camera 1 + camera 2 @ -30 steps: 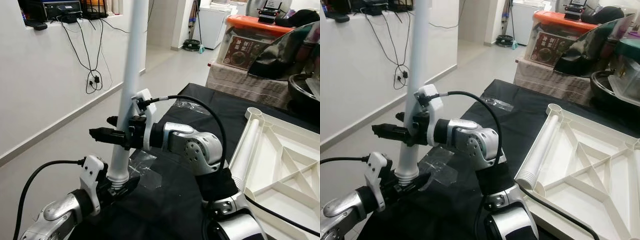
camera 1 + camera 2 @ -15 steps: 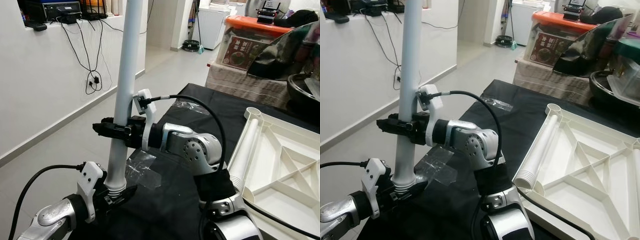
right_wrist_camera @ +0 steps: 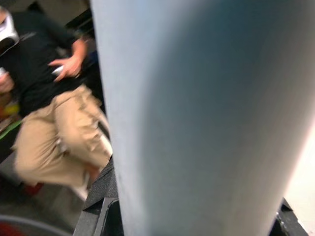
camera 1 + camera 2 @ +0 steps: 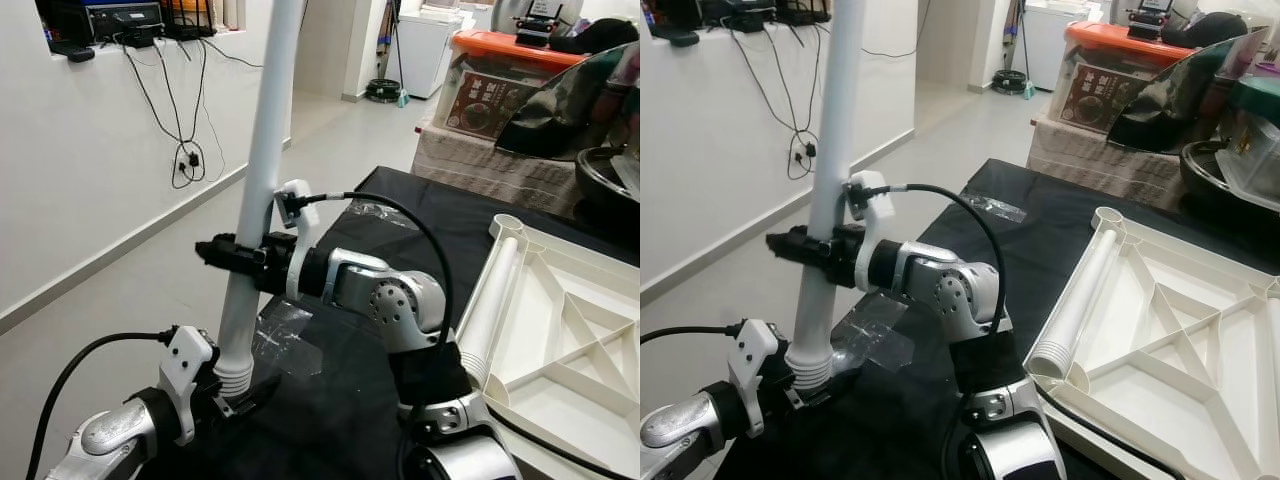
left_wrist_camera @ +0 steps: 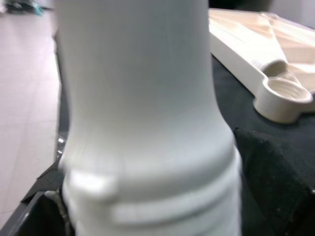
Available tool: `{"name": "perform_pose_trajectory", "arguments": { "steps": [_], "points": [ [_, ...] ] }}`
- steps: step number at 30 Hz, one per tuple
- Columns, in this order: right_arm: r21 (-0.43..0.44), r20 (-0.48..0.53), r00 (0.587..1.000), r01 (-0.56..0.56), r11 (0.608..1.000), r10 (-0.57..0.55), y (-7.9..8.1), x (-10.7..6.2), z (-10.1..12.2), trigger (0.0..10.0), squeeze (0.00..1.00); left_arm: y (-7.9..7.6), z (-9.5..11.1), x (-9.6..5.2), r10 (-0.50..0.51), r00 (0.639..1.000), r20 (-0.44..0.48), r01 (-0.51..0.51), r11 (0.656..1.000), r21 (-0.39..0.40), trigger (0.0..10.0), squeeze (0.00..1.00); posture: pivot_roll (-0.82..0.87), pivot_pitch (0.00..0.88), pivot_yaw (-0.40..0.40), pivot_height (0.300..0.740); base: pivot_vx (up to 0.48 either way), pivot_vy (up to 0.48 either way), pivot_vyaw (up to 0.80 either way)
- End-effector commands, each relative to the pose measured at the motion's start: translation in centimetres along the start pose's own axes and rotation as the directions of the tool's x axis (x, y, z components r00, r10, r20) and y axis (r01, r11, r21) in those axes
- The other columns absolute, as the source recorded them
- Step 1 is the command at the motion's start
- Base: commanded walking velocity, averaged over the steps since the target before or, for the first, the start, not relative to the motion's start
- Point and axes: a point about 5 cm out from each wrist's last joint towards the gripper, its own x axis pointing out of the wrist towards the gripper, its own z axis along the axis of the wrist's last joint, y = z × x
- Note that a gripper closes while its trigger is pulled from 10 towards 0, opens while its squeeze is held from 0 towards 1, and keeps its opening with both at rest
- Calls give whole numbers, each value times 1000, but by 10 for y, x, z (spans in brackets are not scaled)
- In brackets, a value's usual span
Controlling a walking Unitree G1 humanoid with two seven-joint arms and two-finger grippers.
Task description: Building children table
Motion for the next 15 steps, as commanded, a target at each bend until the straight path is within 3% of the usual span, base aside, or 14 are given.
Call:
{"name": "perform_pose_trajectory", "arguments": {
  "steps": [1, 5, 6, 7, 8, 10, 15],
  "points": [
    [-21, 98, 994, 43, 999, -41, -3, -1, 16, 0, 0, 0, 2, -2, 21, 1000, 22, -21, 1000, -19, 10000, 1000, 70, 0, -78, 740, 0, 0, 0],
    [-35, 140, 986, 92, 995, -86, -9, -8, 26, 0, 0, 0, 5, -3, 57, 998, 36, -55, 997, -50, 10000, 1000, 70, 0, -78, 740, 0, 0, 0],
    [-80, 167, 977, 147, 986, -132, -19, -15, 33, 0, 0, -2, 2, -5, 60, 998, 23, -59, 996, -63, 10000, 1000, 69, 0, -77, 740, 0, 0, 0],
    [-122, 186, 965, 207, 971, -182, -30, -23, 41, 0, 0, -5, -1, -7, 65, 998, 7, -64, 995, -72, 10000, 0, 72, 0, -78, 740, 0, 0, 0],
    [-122, 186, 965, 207, 971, -182, -30, -23, 41, 0, 0, -5, -1, -7, 65, 998, 7, -64, 995, -72, 10000, 0, 72, 0, -78, 740, 0, 0, 0],
    [-169, 218, 942, 295, 941, -256, -46, -38, 53, 0, 0, -6, -2, -9, 96, 995, 5, -96, 993, -74, 10000, 0, 74, 0, -81, 740, 0, 0, 0],
    [-237, 278, 886, 438, 867, -372, -66, -64, 68, 0, 0, 0, -3, -2, 239, 970, 39, -235, 968, -87, 10000, 0, 71, 0, -78, 740, 0, 0, 0]
  ]
}}
